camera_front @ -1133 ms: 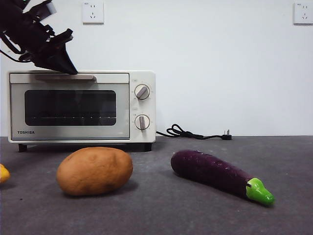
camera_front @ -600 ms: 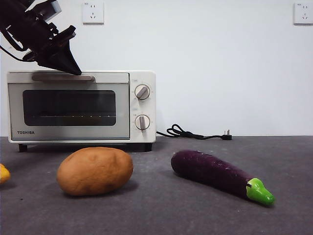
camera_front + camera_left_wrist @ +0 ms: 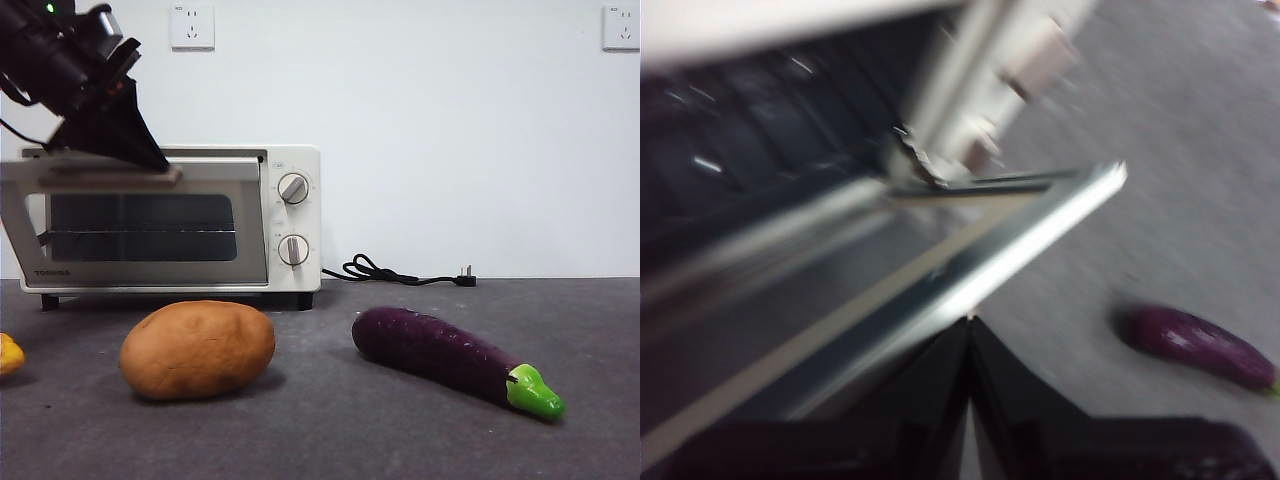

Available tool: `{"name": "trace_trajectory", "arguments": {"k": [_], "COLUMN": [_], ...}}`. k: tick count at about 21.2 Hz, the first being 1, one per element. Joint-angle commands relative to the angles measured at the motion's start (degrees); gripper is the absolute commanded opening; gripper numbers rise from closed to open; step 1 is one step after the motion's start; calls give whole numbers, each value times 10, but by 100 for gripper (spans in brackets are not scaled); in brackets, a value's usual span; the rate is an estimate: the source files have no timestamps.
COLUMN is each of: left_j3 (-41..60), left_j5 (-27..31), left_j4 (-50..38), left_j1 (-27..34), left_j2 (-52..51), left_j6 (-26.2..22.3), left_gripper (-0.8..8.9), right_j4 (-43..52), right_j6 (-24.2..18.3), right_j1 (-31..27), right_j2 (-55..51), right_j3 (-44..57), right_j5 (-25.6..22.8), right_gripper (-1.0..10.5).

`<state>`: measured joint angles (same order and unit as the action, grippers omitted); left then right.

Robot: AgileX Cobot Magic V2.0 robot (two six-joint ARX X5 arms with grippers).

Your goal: Take the eggplant from the table,put the eggplant in the oven

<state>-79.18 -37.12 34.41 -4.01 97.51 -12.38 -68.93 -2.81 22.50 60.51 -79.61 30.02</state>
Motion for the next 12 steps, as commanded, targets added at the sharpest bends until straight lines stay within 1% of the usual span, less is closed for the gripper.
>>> {"name": "trace_trajectory", "arguments": {"k": [1,4,7,9,10,12], "left_j3": [17,17,17,17,17,17], "left_j5": [30,20,19,16,5,7], "left_j4": [6,8,3,5,7,7], "left_j1": [-3,-3,-3,-3,-3,-3], "left_j2": [7,-22,-70,-104,-121,-157], "left_j6": [-7,-3,5,19,19,23], "left_gripper": [-5,-5,-5,-5,-6,-5], "right_j4": [4,5,15,16,16,16], "right_j6": [2,1,0,0,0,0], "right_j1": [1,1,0,0,0,0], "right_j2": [1,1,1,1,1,1], "right_j3": [0,0,0,0,0,0], "right_j5": [-1,-1,-2,-2,-2,-3], "right_gripper": [564,564,564,564,564,564]}}
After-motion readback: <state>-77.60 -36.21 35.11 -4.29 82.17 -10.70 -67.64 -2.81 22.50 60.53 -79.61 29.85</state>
